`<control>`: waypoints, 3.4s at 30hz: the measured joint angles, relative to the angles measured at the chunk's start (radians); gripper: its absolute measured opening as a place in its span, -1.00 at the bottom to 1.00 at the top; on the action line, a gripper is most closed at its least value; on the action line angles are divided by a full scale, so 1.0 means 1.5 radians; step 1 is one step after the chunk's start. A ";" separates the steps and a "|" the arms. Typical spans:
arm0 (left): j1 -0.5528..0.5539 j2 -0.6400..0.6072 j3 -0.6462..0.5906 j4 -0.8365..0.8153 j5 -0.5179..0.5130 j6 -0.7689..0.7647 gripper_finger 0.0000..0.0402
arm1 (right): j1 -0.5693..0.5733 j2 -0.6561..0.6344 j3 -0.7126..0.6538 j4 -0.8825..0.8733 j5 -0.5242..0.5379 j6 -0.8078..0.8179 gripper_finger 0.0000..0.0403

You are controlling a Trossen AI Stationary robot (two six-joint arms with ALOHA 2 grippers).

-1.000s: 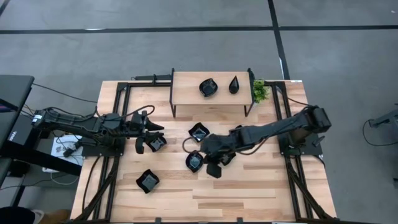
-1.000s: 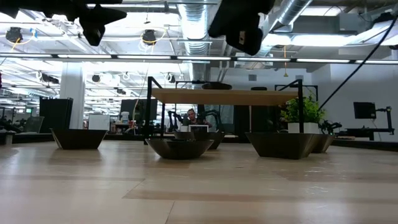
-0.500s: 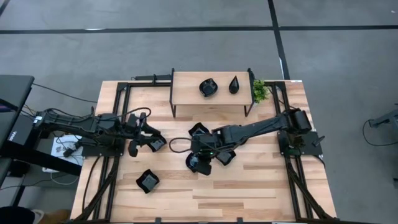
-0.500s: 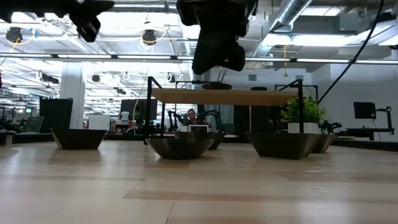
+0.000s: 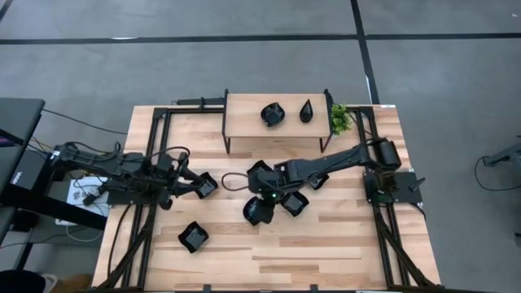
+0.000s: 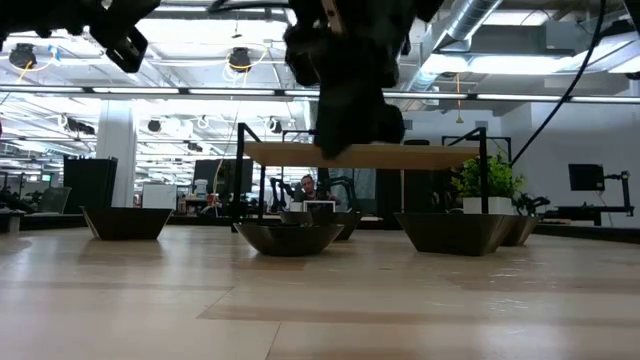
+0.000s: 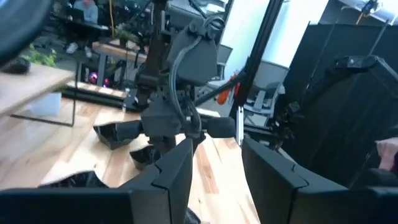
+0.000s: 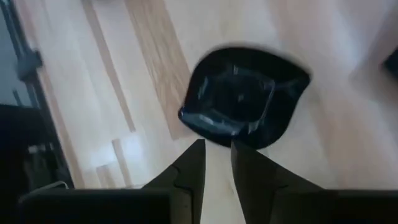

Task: Pick & Place Mini shaped plates
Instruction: Stack the leaf-shaped plate on top of the other leaf-shaped plates on the shelf

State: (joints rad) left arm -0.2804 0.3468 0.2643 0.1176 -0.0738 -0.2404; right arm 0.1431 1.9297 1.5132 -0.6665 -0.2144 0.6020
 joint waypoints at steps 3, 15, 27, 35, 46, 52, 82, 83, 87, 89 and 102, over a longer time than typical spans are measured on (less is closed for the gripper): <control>-0.006 0.003 -0.001 0.002 0.000 -0.002 -0.30 | 0.006 0.016 0.000 0.008 0.006 0.001 -0.64; -0.027 0.002 0.000 0.009 0.000 -0.002 -0.30 | -0.029 0.034 0.001 0.043 0.038 0.005 -0.64; -0.041 0.007 0.001 0.016 0.000 -0.002 -0.30 | -0.022 0.055 0.000 0.056 0.019 0.019 -0.53; -0.041 0.007 0.001 0.017 0.000 -0.002 -0.30 | -0.019 0.059 0.000 0.013 0.049 0.031 -0.29; -0.041 0.007 0.001 0.017 0.000 -0.002 -0.30 | -0.015 0.059 -0.009 0.017 0.072 0.042 -0.33; -0.041 0.007 0.001 0.017 0.000 -0.002 -0.30 | -0.014 0.059 -0.009 0.016 0.099 0.048 -0.28; -0.041 0.009 0.001 0.032 0.023 0.000 -0.30 | -0.014 0.082 -0.009 0.026 0.124 0.079 -0.24; -0.041 0.009 0.001 0.032 0.025 -0.001 -0.30 | -0.015 0.082 -0.009 0.027 0.124 0.073 -0.25; -0.041 0.009 0.001 0.033 0.034 -0.001 -0.30 | -0.020 0.082 -0.009 0.027 0.121 0.066 -0.25; -0.041 0.009 0.001 0.033 0.038 0.000 -0.30 | -0.019 0.086 -0.009 0.032 0.113 0.066 -0.25; -0.041 0.009 0.001 0.037 0.038 0.002 -0.30 | -0.010 0.104 -0.009 0.047 0.090 0.076 -0.30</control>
State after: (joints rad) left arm -0.3424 0.3611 0.2661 0.1734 -0.0170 -0.2381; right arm 0.1276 2.0857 1.4998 -0.5962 -0.0794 0.7156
